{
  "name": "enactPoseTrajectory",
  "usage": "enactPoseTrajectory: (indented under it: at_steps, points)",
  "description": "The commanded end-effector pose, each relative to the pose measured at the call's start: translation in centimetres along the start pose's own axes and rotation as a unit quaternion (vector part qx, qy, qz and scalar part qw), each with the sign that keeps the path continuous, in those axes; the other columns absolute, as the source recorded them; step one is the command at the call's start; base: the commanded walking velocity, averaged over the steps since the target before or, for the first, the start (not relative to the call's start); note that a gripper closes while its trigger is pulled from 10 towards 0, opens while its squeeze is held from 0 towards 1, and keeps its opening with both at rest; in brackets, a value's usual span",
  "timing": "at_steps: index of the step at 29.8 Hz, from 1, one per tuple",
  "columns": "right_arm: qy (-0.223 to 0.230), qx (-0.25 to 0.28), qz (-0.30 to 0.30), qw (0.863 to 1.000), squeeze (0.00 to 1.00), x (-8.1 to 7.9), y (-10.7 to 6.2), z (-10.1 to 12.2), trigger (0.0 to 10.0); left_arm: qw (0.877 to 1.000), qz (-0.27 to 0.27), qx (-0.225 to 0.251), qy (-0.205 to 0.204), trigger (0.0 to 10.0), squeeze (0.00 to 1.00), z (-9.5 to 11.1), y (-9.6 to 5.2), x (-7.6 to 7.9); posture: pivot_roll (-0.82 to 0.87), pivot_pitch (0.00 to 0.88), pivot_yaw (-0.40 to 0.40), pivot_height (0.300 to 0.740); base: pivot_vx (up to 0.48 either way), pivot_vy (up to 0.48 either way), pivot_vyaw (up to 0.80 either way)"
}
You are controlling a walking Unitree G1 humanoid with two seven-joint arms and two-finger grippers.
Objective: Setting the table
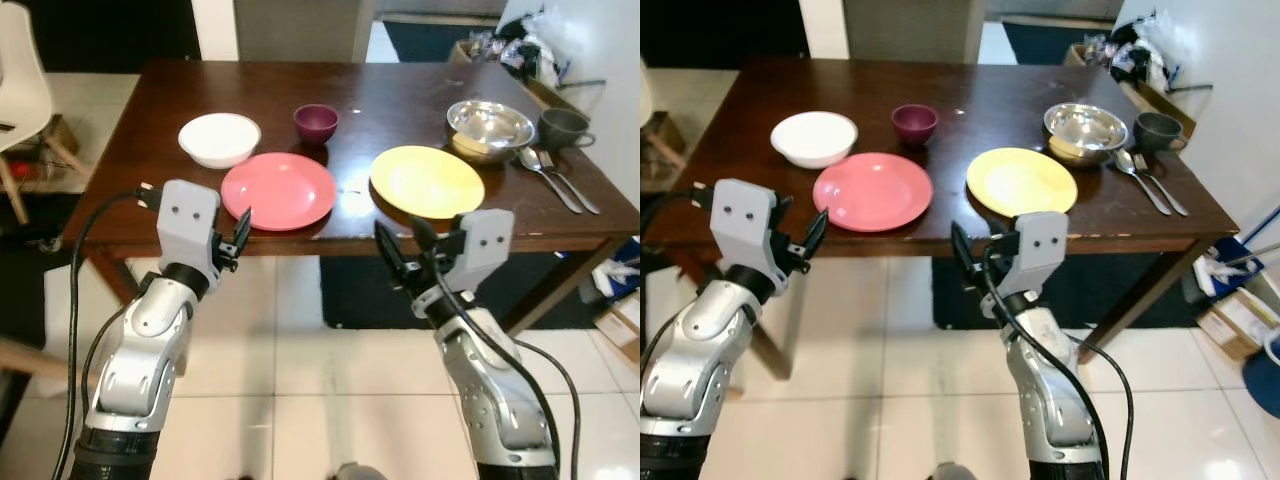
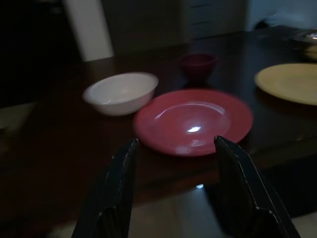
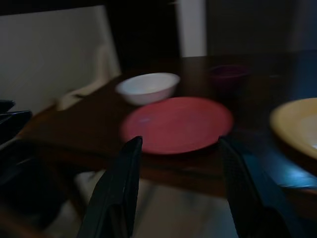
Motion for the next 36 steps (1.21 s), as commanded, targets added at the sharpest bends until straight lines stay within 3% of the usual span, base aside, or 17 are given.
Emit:
enactPoseTrajectory:
  at_steps: [1, 5, 33, 36]
  points:
    - [0.001, -0.003, -0.006, 1.0, 0.0, 0.4, -0.1, -0.2, 10.0, 1.0, -0.003, -0.012, 0.0, 10.0, 0.0, -0.6, -0.1, 0.3, -0.15, 0.0, 0.046, 0.74, -0.326, 0.0, 0.0]
    - [0.001, -0.003, -0.006, 1.0, 0.0, 0.4, -0.1, -0.1, 10.0, 1.0, -0.003, -0.012, 0.0, 10.0, 0.0, -0.6, -0.1, 0.3, -0.15, 0.0, 0.046, 0.74, -0.302, 0.0, 0.0]
    - [0.004, -0.001, -0.016, 1.0, 0.0, 0.7, -0.1, 0.0, 10.0, 1.0, -0.008, -0.019, 0.0, 10.0, 0.0, -0.8, 0.0, 0.6, -0.15, 0.0, 0.047, 0.74, 0.0, 0.0, 0.0]
    - [-0.007, 0.005, -0.041, 0.999, 0.0, 1.7, 0.0, 0.3, 10.0, 1.0, -0.002, -0.023, 0.001, 10.0, 0.0, -1.0, 0.0, 0.4, -0.15, 0.0, 0.046, 0.74, 0.0, 0.0, 0.77]
Point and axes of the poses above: a point about 5 cm out from each wrist's last joint towards the gripper, its own y axis pointing out of the wrist towards the gripper, its own z axis along the axis of the wrist's last joint, x = y × z, the point moved 5 cm from there along y, pointing out of the wrist towards the gripper, and after that the axes turned 6 degrees about y, right-handed, at the moved point
